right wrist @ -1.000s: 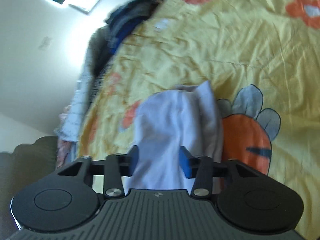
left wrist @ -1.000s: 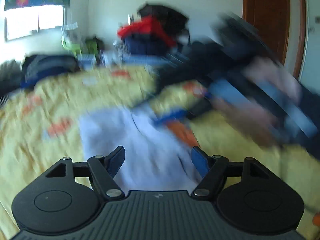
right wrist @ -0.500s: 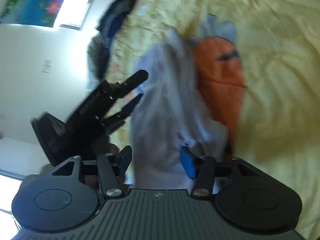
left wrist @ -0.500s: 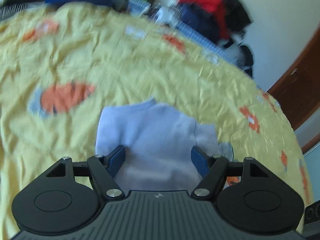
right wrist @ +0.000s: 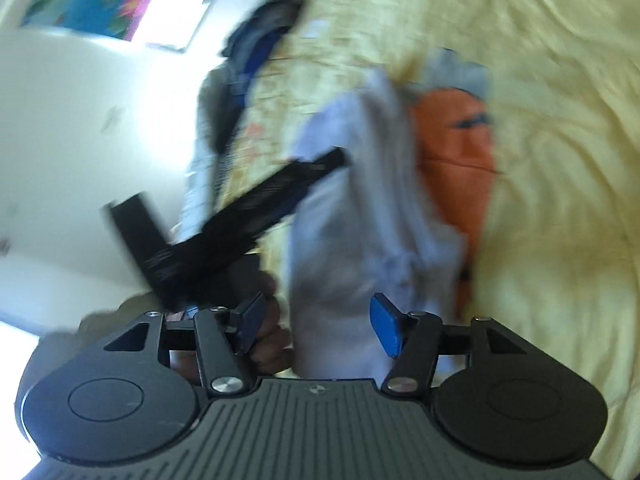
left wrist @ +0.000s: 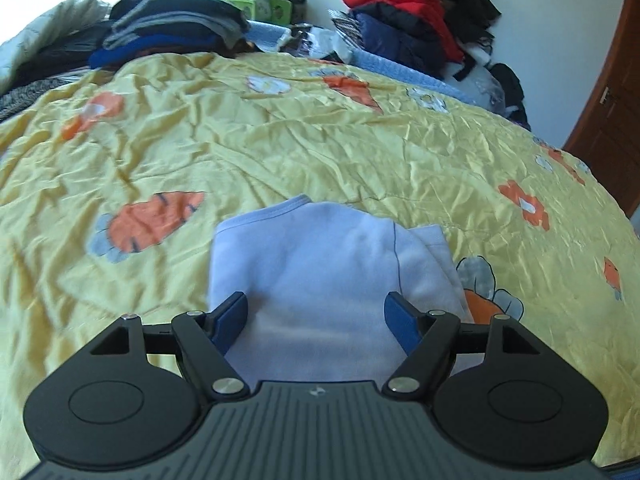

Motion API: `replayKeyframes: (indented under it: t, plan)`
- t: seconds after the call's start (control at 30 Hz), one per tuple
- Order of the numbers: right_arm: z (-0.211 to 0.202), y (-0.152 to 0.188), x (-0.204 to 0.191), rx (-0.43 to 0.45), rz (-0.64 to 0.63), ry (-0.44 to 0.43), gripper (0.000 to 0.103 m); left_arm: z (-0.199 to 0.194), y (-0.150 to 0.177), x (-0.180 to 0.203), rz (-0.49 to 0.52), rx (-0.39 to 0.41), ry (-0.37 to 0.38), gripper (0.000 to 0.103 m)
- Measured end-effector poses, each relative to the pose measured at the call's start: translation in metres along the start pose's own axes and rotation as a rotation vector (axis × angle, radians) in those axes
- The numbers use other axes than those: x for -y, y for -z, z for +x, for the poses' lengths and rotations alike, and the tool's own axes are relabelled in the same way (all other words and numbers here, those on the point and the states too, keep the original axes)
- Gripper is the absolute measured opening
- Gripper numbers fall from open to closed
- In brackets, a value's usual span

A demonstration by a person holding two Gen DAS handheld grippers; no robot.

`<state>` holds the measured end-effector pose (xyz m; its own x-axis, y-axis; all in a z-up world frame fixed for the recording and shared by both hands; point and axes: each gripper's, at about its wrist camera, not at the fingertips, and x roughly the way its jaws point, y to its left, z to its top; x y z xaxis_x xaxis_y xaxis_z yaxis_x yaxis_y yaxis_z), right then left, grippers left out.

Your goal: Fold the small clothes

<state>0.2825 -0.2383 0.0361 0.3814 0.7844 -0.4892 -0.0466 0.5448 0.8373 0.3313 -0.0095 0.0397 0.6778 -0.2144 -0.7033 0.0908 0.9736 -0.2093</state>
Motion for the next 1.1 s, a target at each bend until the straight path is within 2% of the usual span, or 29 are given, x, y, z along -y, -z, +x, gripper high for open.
replayKeyframes:
  t: [0.1, 0.2, 0.23, 0.27, 0.33, 0.4, 0.5, 0.53, 0.57, 0.63, 0.7, 0.73, 0.77, 0.87, 0.93, 1.0, 1.07, 1.1]
  plan:
    - [0.006, 0.002, -0.014, -0.019, -0.059, -0.001, 0.062, -0.007, 0.002, 0.003, 0.024, 0.007, 0.006, 0.075]
    - [0.019, 0.000, -0.008, -0.059, -0.041, 0.053, 0.063, 0.000, 0.003, 0.001, 0.026, -0.025, 0.001, 0.075]
    - [0.024, -0.002, -0.005, -0.075, -0.033, 0.077, 0.067, 0.003, 0.004, 0.000, 0.028, -0.030, 0.001, 0.075]
    - [0.027, 0.000, 0.001, -0.082, -0.028, 0.103, 0.057, 0.005, 0.006, 0.000, 0.037, -0.023, -0.006, 0.076]
    - [0.025, 0.005, 0.011, -0.067, -0.005, 0.110, 0.044, 0.009, 0.012, 0.003, 0.065, 0.008, -0.028, 0.080]
    - [0.022, 0.004, 0.019, -0.063, 0.036, 0.098, 0.041, 0.015, 0.017, 0.007, 0.087, 0.025, -0.075, 0.087]
    - [0.025, 0.002, 0.017, -0.077, 0.036, 0.106, 0.041, 0.013, 0.011, 0.000, 0.043, 0.004, -0.072, 0.088]
    - [0.023, -0.001, 0.012, -0.084, 0.033, 0.107, 0.048, 0.007, 0.011, -0.003, 0.021, 0.004, -0.085, 0.088]
    - [0.020, -0.005, 0.004, -0.079, 0.025, 0.094, 0.049, -0.003, 0.015, -0.007, -0.005, 0.016, -0.093, 0.088]
    - [0.007, -0.022, -0.010, -0.015, -0.011, 0.021, 0.051, -0.028, 0.029, -0.012, -0.023, 0.054, -0.075, 0.088]
    - [-0.006, -0.041, -0.021, 0.033, -0.008, -0.048, 0.060, -0.056, 0.051, -0.012, -0.029, 0.099, -0.090, 0.088]
    - [-0.006, -0.053, -0.025, 0.045, -0.004, -0.067, 0.068, -0.070, 0.062, -0.006, 0.001, 0.120, -0.097, 0.088]
    - [-0.001, -0.065, -0.029, 0.038, -0.006, -0.075, 0.071, -0.081, 0.073, 0.004, 0.049, 0.143, -0.106, 0.088]
    - [0.046, -0.105, -0.042, -0.050, 0.000, -0.082, 0.071, -0.103, 0.104, 0.041, 0.213, 0.195, -0.121, 0.088]
    - [0.095, -0.124, -0.052, -0.128, 0.012, -0.082, 0.070, -0.104, 0.119, 0.058, 0.283, 0.190, -0.109, 0.088]
    - [0.137, -0.135, -0.065, -0.182, -0.002, -0.024, 0.070, -0.098, 0.130, 0.068, 0.327, 0.158, -0.110, 0.088]
    - [0.168, -0.140, -0.076, -0.201, -0.033, 0.060, 0.069, -0.095, 0.139, 0.074, 0.364, 0.167, -0.120, 0.088]
    - [0.181, -0.142, -0.079, -0.213, -0.039, 0.086, 0.069, -0.093, 0.139, 0.071, 0.342, 0.159, -0.106, 0.089]
